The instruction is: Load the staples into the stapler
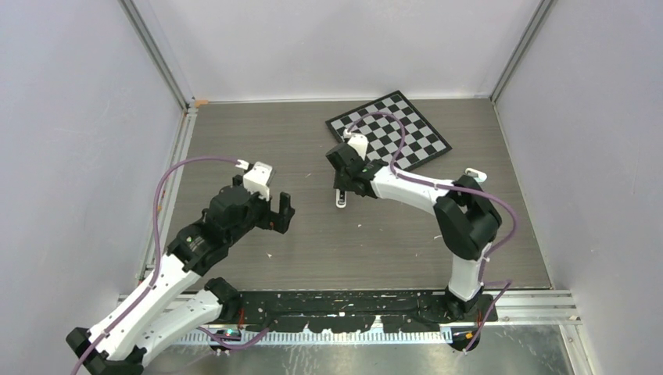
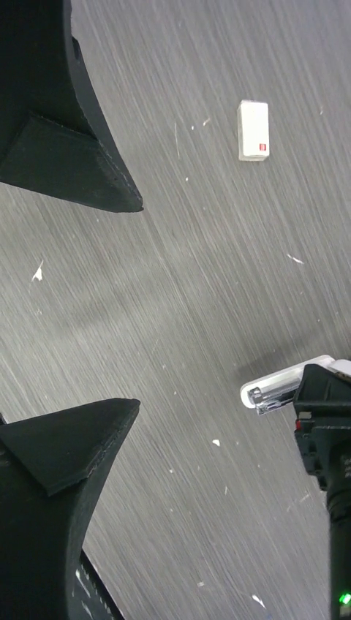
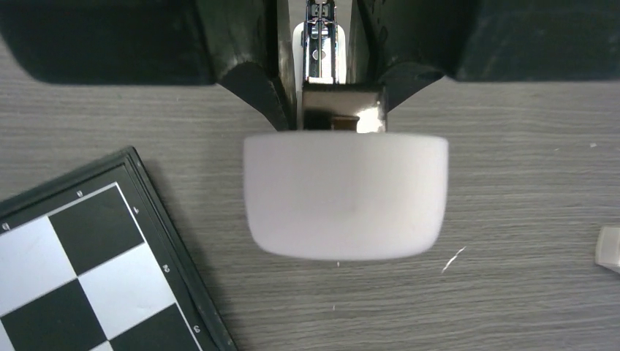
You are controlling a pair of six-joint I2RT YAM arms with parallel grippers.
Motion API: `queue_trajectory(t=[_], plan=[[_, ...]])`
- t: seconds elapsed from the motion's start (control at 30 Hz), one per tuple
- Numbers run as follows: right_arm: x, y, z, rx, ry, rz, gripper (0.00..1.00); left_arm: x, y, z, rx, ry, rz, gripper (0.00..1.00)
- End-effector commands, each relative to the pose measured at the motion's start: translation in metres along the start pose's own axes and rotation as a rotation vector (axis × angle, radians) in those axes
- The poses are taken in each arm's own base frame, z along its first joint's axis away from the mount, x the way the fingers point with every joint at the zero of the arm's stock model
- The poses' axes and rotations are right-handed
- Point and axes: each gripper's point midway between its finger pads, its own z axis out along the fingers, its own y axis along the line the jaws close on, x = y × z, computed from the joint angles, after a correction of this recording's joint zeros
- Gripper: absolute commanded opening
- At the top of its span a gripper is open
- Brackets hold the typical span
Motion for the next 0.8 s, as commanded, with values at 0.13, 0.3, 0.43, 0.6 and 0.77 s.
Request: queue_trajectory(t=[0.13, 0.3, 0.43, 0.6, 0.77], plan=[[-0.009, 0.009, 0.025, 0.069, 0.008, -0.092, 0.21, 0.011, 0.021, -0.012, -0.045, -0.074, 0.153, 1.00], [0.002, 0.011, 0.036, 0.073, 0.043, -0.076, 0.22, 0.010, 0.022, -0.012, -0.050, -0.067, 0.165, 1.00], [0.004, 0.008, 0.038, 0.088, 0.052, -0.068, 0.28, 0.011, 0.022, -0.011, -0.051, -0.056, 0.171, 1.00], [-0.002, 0.007, 0.025, 0.077, 0.065, -0.048, 0.47, 0.010, 0.028, -0.015, -0.083, -0.063, 0.173, 1.00], [-0.013, 0.002, 0.001, 0.053, 0.074, -0.015, 0.61, 0.009, 0.028, -0.017, -0.081, -0.076, 0.170, 1.00]])
